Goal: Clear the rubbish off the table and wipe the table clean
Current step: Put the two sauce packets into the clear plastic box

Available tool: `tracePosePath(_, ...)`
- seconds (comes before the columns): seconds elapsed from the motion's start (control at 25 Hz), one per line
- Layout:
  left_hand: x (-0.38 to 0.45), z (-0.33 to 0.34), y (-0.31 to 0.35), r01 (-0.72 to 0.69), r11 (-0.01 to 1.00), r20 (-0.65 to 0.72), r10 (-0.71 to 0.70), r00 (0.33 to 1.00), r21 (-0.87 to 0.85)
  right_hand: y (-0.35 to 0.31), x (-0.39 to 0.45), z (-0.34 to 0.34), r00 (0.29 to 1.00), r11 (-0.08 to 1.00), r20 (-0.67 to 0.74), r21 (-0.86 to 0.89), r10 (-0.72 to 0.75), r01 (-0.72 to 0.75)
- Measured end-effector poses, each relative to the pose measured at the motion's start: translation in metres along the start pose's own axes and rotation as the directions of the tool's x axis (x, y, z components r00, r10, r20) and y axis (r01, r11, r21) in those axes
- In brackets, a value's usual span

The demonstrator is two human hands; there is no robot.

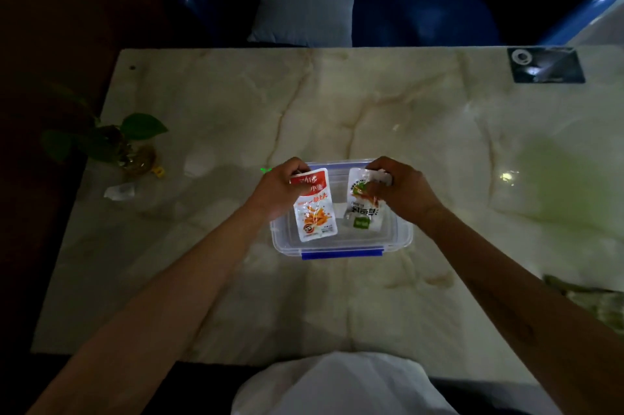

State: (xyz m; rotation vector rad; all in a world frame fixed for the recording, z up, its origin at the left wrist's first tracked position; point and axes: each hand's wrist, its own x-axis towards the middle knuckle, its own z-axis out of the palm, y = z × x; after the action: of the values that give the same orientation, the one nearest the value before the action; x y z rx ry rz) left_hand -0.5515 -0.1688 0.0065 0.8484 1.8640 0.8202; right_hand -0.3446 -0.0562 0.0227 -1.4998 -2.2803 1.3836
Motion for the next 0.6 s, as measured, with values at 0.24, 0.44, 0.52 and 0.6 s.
tracePosePath(0.24, 0.033, 0.032, -0.024, 0.074, 0.899, 0.075, -0.117, 0.990, 0.432, 0.021, 0.034, 0.033, 0.979, 0.979, 0.169, -0.186, 0.112, -0.080)
tracePosePath(0.44, 0.038, 0.050, -0.030, 0.089, 0.798, -0.010, -0.104, 0.994, 0.596, 0.033, 0.045, 0.051, 0.976, 0.944, 0.128, -0.301, 0.179, -0.134)
tracePosePath(0.52, 0.038, 0.054, -0.032, 0.113, 0.758, -0.045, -0.110, 0.993, 0.643, 0.034, 0.046, 0.058, 0.976, 0.920, 0.094, -0.361, 0.198, -0.152)
tracePosePath(0.6, 0.036, 0.056, -0.033, 0.112, 0.694, -0.060, -0.098, 0.993, 0.712, 0.035, 0.044, 0.064, 0.980, 0.899, 0.077, -0.417, 0.184, -0.136)
